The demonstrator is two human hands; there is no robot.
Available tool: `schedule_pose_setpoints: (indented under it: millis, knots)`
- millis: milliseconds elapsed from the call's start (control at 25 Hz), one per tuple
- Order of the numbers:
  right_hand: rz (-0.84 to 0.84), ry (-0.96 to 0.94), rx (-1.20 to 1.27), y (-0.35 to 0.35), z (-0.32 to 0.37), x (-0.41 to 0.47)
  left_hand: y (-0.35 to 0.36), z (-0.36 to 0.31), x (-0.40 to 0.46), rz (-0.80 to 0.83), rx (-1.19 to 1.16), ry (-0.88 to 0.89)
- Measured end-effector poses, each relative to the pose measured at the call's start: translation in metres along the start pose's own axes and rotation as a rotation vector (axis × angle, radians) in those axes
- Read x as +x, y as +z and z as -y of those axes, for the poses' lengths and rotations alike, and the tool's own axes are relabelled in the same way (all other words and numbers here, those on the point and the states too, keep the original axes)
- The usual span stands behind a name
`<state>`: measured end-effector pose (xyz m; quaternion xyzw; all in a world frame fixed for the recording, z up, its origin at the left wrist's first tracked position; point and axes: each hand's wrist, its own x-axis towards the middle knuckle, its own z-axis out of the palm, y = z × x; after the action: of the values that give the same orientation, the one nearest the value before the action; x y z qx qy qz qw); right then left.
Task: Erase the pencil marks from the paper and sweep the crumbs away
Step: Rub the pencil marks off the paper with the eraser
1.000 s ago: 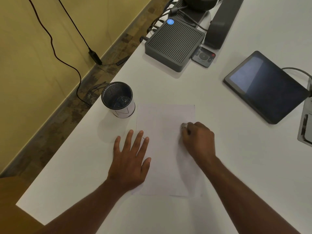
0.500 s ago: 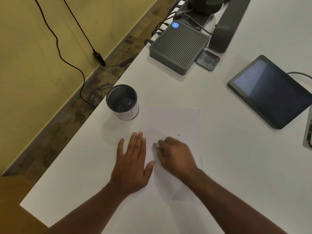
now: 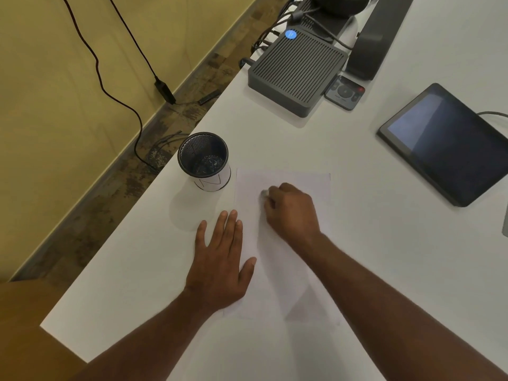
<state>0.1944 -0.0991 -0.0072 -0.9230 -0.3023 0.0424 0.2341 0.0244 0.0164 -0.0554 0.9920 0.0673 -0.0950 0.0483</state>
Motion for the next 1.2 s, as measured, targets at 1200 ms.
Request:
schedule_pose_setpoints:
  millis: [1200]
  knots:
    - [0.043, 0.247, 0.059, -0.001, 0.031, -0.155, 0.004, 0.001, 0.001, -0.088, -0.013, 0.033]
